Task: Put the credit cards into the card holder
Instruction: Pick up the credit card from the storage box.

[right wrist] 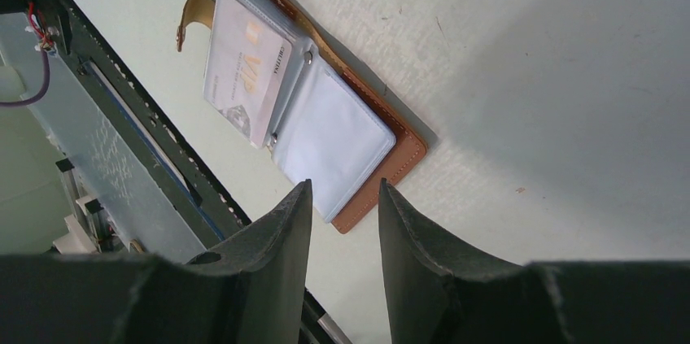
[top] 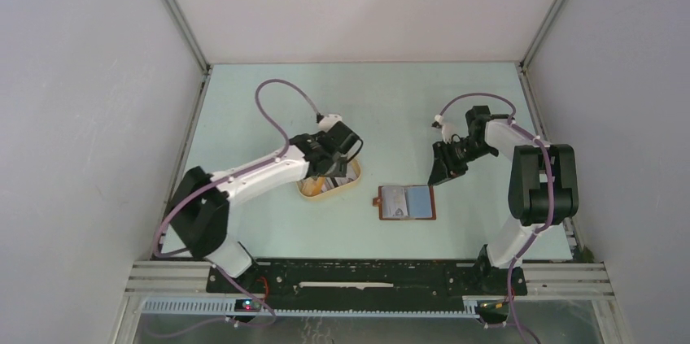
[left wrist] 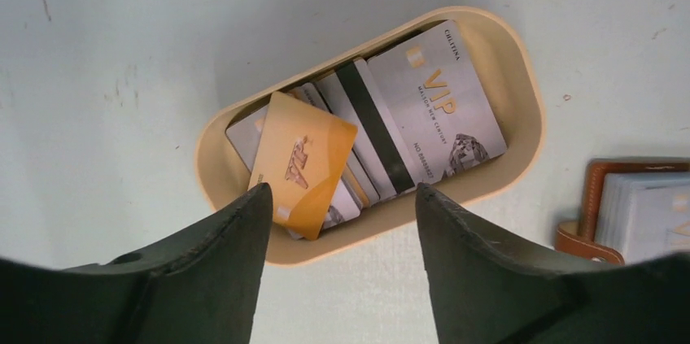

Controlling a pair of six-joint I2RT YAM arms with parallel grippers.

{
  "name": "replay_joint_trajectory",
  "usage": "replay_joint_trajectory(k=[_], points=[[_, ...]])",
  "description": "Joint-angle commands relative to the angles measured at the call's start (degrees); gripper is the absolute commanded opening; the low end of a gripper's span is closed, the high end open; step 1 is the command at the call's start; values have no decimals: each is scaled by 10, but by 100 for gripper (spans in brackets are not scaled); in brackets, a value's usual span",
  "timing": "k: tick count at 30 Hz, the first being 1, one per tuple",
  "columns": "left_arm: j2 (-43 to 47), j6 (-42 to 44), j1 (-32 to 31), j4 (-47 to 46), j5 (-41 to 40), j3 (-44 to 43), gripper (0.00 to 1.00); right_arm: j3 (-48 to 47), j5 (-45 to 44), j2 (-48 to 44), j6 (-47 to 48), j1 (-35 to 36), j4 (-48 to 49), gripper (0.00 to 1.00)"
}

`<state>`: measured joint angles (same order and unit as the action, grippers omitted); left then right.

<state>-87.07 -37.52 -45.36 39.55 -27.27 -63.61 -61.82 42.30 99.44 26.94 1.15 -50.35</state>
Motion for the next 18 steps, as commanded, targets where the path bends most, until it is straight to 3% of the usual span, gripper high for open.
replay_joint_trajectory(k=[1, 12, 18], points=[[-69, 24, -7, 35, -43, -67, 66, -17, 11, -16, 8, 1, 1, 44], [-154, 37, -28, 53, -91, -107, 57, -17, 14, -17, 8, -3, -1, 44], [-186, 37, -40, 75, -138, -113, 57, -17, 16, -16, 8, -3, -1, 44]])
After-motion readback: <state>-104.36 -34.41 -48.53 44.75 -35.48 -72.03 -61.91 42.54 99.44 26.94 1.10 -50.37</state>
